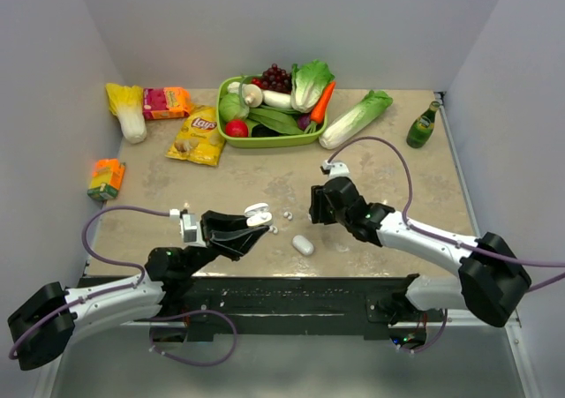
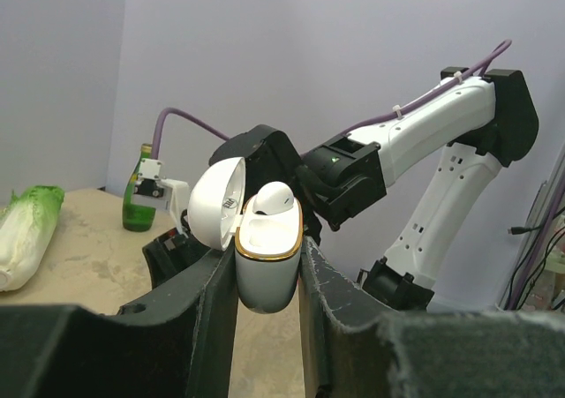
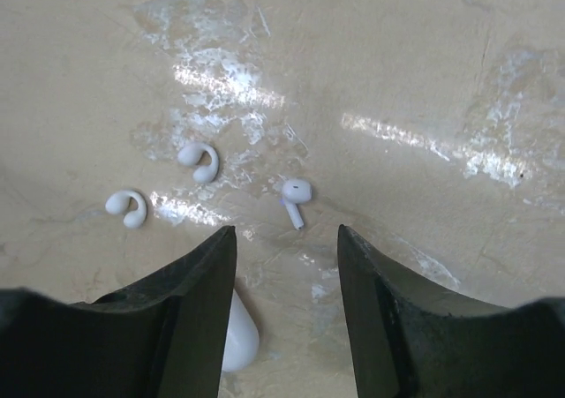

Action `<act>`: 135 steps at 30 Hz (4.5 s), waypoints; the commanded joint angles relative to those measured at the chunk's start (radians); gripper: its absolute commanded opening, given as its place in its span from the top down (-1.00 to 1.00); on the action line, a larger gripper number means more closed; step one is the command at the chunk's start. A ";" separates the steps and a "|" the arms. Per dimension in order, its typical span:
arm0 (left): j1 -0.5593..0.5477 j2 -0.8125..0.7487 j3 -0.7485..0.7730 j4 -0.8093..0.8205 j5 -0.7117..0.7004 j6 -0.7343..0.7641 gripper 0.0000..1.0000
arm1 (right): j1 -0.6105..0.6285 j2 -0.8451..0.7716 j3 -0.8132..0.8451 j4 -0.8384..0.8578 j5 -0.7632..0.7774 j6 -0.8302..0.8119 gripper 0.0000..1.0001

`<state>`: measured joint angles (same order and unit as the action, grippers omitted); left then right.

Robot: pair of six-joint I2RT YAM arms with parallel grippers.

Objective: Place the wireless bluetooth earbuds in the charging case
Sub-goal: Turn over the left earbud at the center of the board, then pick up the left earbud from the center of the board.

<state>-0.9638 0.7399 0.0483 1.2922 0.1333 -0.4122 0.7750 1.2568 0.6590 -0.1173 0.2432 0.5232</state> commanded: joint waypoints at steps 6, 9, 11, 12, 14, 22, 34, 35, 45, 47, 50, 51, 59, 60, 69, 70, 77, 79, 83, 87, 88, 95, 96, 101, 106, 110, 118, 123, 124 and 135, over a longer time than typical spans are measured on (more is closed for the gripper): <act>-0.007 -0.016 -0.243 0.174 -0.023 -0.004 1.00 | 0.003 0.190 0.186 -0.084 -0.039 -0.187 -0.14; -0.007 -0.011 -0.243 0.173 -0.023 -0.002 1.00 | 0.003 0.234 0.209 -0.085 -0.036 -0.198 -0.15; -0.007 -0.008 -0.243 0.173 -0.023 0.000 1.00 | 0.003 0.269 0.235 -0.094 -0.039 -0.207 -0.15; -0.007 -0.005 -0.242 0.173 -0.021 0.000 1.00 | 0.001 0.279 0.249 -0.097 -0.044 -0.215 -0.15; -0.007 -0.001 -0.242 0.173 -0.018 0.003 1.00 | 0.001 0.302 0.258 -0.097 -0.050 -0.221 -0.14; -0.009 0.006 -0.240 0.174 -0.014 0.007 1.00 | 0.003 0.377 0.306 -0.100 -0.067 -0.252 -0.06; -0.009 0.023 -0.234 0.177 -0.003 0.018 1.00 | 0.006 0.457 0.382 -0.199 -0.018 -0.255 0.06; -0.009 0.026 -0.234 0.179 -0.003 0.018 1.00 | 0.007 0.467 0.392 -0.221 -0.015 -0.255 0.06; -0.009 0.015 -0.243 0.187 0.000 0.015 1.00 | 0.018 0.539 0.498 -0.367 0.001 -0.267 0.08; -0.009 0.013 -0.245 0.187 0.000 0.015 1.00 | 0.020 0.541 0.501 -0.380 0.002 -0.269 0.10; -0.009 0.013 -0.246 0.188 0.002 0.013 1.00 | 0.021 0.547 0.501 -0.384 -0.002 -0.270 0.10; -0.010 0.013 -0.246 0.190 0.002 0.013 1.00 | 0.021 0.549 0.499 -0.384 -0.002 -0.270 0.10; -0.010 0.013 -0.258 0.205 -0.001 0.007 1.00 | 0.026 0.582 0.491 -0.372 -0.008 -0.269 0.12; -0.010 0.013 -0.261 0.205 -0.001 0.007 1.00 | 0.026 0.586 0.493 -0.371 -0.010 -0.270 0.12; -0.010 0.001 -0.266 0.205 -0.006 0.007 1.00 | 0.026 0.605 0.487 -0.372 -0.022 -0.276 0.21; -0.010 0.001 -0.268 0.205 -0.006 0.007 1.00 | 0.026 0.604 0.484 -0.371 -0.024 -0.275 0.21; -0.010 0.000 -0.268 0.203 -0.006 0.009 1.00 | 0.026 0.593 0.473 -0.381 -0.021 -0.273 0.12; -0.010 0.001 -0.269 0.205 -0.006 0.007 1.00 | 0.026 0.589 0.470 -0.389 -0.019 -0.273 0.11; -0.012 0.004 -0.269 0.208 -0.006 0.007 1.00 | 0.026 0.587 0.465 -0.390 -0.021 -0.278 0.12; -0.012 0.007 -0.268 0.213 -0.003 0.007 1.00 | 0.026 0.596 0.465 -0.392 -0.031 -0.279 0.13; -0.012 0.007 -0.269 0.213 -0.003 0.007 1.00 | 0.026 0.595 0.465 -0.395 -0.033 -0.281 0.13; -0.012 0.006 -0.265 0.206 -0.003 0.010 1.00 | 0.026 0.590 0.455 -0.404 -0.044 -0.282 0.18; -0.012 0.006 -0.265 0.206 -0.001 0.012 1.00 | 0.026 0.586 0.452 -0.404 -0.044 -0.284 0.18; -0.012 0.010 -0.258 0.208 0.002 0.013 1.00 | 0.026 0.566 0.438 -0.410 -0.047 -0.279 0.11; -0.013 0.024 -0.258 0.217 0.005 0.012 1.00 | 0.026 0.550 0.433 -0.415 -0.047 -0.278 0.09; -0.013 0.030 -0.257 0.223 0.006 0.010 1.00 | 0.026 0.550 0.429 -0.418 -0.051 -0.278 0.11; -0.015 0.026 -0.260 0.223 0.006 0.010 1.00 | 0.026 0.563 0.421 -0.412 -0.065 -0.282 0.15; -0.015 0.013 -0.261 0.216 0.003 0.012 1.00 | 0.026 0.563 0.415 -0.410 -0.074 -0.282 0.22; -0.015 0.010 -0.263 0.214 0.003 0.012 1.00 | 0.026 0.563 0.413 -0.410 -0.077 -0.281 0.24; -0.018 0.010 -0.268 0.213 0.000 0.009 1.00 | 0.026 0.529 0.389 -0.386 -0.088 -0.258 0.69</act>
<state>-0.9722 0.7570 0.0483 1.2922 0.1268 -0.4084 0.7982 1.7874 1.0920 -0.4408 0.1722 0.2543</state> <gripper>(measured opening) 0.340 0.232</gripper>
